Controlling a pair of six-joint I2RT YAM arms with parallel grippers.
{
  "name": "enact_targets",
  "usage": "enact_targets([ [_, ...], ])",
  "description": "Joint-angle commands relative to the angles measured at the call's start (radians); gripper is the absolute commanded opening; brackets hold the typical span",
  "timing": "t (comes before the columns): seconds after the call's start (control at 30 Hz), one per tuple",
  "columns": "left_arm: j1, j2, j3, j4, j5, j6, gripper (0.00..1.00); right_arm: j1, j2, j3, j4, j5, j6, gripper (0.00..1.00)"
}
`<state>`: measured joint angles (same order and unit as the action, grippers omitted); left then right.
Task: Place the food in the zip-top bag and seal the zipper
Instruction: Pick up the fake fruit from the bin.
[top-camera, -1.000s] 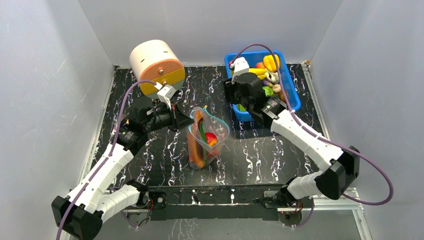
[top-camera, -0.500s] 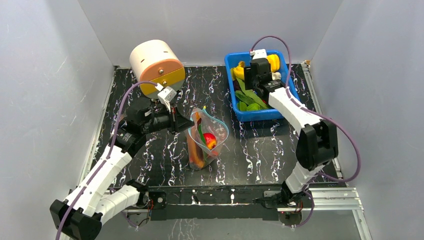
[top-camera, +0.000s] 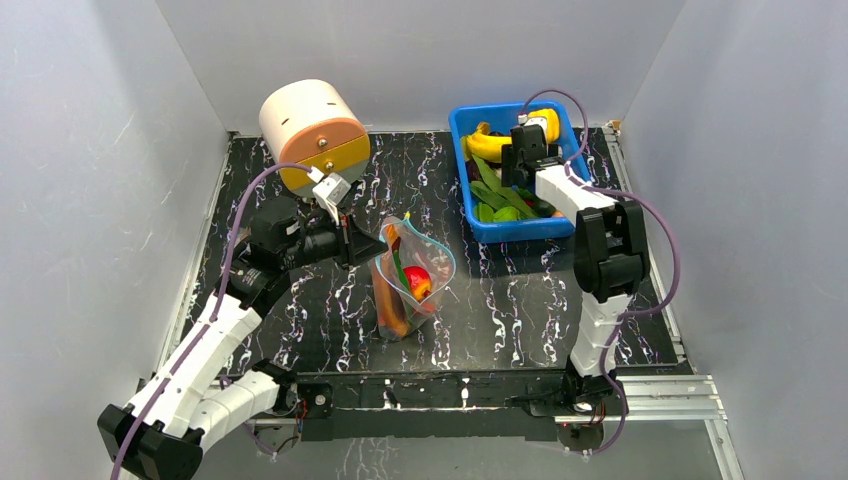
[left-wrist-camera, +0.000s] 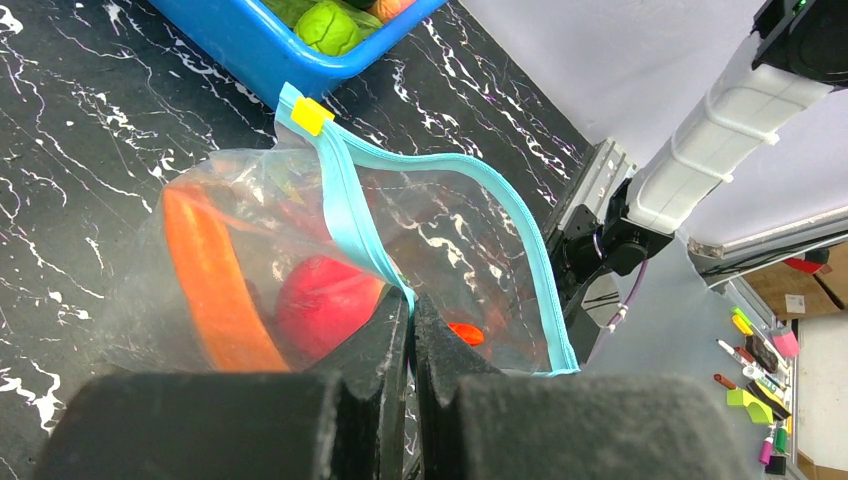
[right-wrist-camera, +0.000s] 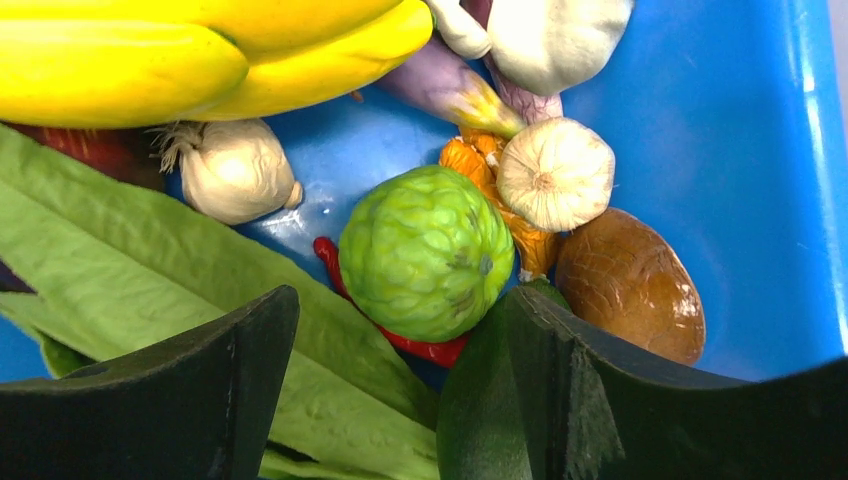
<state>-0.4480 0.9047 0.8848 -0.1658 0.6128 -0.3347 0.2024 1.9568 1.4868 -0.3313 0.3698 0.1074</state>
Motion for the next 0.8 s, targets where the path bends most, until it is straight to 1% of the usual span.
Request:
enact_targets([
  [0.0, -0.001, -0.019, 0.013, 0.018, 0.022, -0.008, 0.0, -0.005, 0.03, 0.088, 0.086, 0.068, 0.007, 0.75],
  [0.2, -0.001, -0.007, 0.02, 0.023, 0.03, -0.008, 0.0, -0.013, 0.082, 0.118, 0.09, 0.059, -0.016, 0.76],
  [0.33, -0.002, -0.007, 0.022, 0.022, 0.03, -0.012, 0.0, -0.021, 0.09, 0.107, 0.084, 0.063, -0.013, 0.76],
  [0.6, -0.001, -0.019, 0.018, 0.024, 0.027, -0.026, 0.0, -0.023, 0.14, 0.118, 0.061, 0.096, -0.028, 0.77],
  [0.73, -0.002, -0.02, 0.023, 0.018, 0.023, -0.024, 0.0, -0.023, 0.144, 0.119, 0.055, 0.091, -0.031, 0.73],
  [0.77, -0.001, -0.02, 0.024, 0.017, 0.023, -0.023, 0.0, -0.023, 0.142, 0.12, 0.055, 0.086, -0.033, 0.69],
])
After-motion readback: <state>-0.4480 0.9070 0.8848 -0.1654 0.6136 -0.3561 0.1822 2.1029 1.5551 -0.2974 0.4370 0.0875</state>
